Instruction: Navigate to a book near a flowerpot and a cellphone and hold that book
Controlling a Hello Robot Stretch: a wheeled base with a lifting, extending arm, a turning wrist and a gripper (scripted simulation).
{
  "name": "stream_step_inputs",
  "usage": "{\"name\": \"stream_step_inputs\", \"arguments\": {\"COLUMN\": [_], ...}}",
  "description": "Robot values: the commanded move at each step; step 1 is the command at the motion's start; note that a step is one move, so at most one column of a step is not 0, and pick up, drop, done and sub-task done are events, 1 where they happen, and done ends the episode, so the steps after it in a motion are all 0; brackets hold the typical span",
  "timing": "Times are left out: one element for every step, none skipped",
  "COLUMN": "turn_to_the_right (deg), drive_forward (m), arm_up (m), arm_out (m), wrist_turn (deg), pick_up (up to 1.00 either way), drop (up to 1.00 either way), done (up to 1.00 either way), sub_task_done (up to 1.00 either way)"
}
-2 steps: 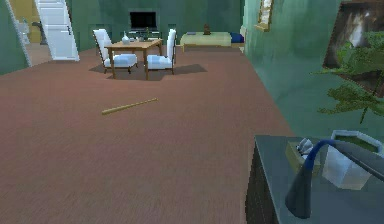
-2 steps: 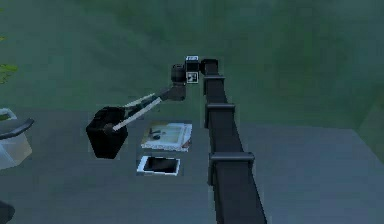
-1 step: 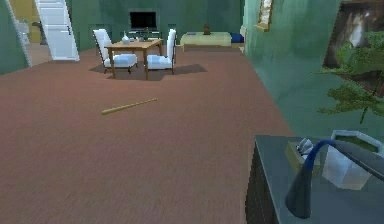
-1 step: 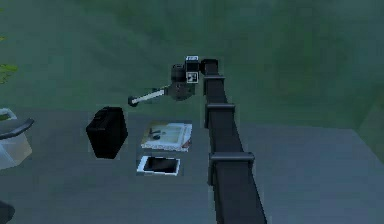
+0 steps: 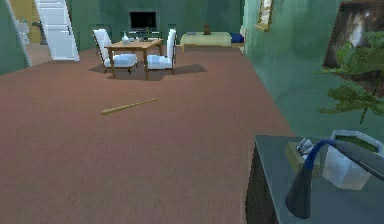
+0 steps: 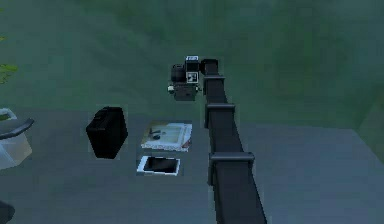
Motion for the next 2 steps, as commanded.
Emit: {"name": "stream_step_inputs", "arguments": {"turn_to_the_right": [0.0, 0.0], "drive_forward": [0.00, 0.00], "arm_up": [0.00, -0.30], "arm_out": [0.00, 0.00], "wrist_turn": [3.0, 0.0], "pick_up": [0.00, 0.00], "drop": [0.00, 0.00], "done": [0.00, 0.00], "sub_task_done": [0.00, 0.00]}}
